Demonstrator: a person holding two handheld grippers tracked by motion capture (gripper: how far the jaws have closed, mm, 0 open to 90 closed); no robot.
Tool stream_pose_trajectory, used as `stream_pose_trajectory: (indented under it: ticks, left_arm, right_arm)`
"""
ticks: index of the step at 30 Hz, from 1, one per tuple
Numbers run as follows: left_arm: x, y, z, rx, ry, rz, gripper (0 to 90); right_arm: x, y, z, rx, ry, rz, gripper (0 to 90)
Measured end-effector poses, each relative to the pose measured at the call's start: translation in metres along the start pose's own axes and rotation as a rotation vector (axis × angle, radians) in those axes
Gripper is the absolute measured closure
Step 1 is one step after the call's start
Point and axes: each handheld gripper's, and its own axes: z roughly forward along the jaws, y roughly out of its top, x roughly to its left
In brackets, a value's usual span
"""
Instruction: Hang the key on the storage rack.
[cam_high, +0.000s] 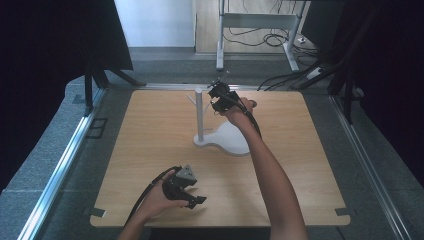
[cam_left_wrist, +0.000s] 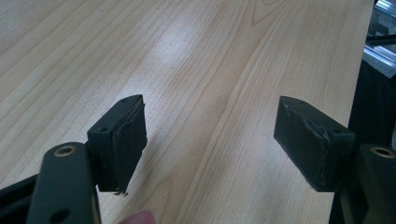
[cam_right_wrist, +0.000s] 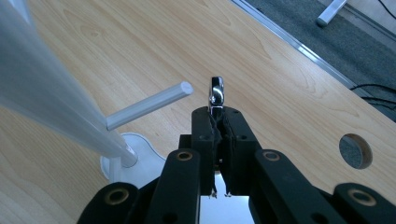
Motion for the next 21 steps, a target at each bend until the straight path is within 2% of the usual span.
stream_pose_trajectory:
  ticks: [10, 21]
  left_arm:
    - [-0.001, 0.0, 0.001, 0.002, -0.002, 0.001, 25.9]
    - [0.0, 0.0, 0.001, 0.001, 0.001, 0.004, 25.9]
  right_arm:
    - [0.006, 0.004, -0.005, -0.017, 0.003, -0.013, 84.8]
    - [0.017, -0.001, -0.005, -0.025, -0.005, -0.041, 84.6]
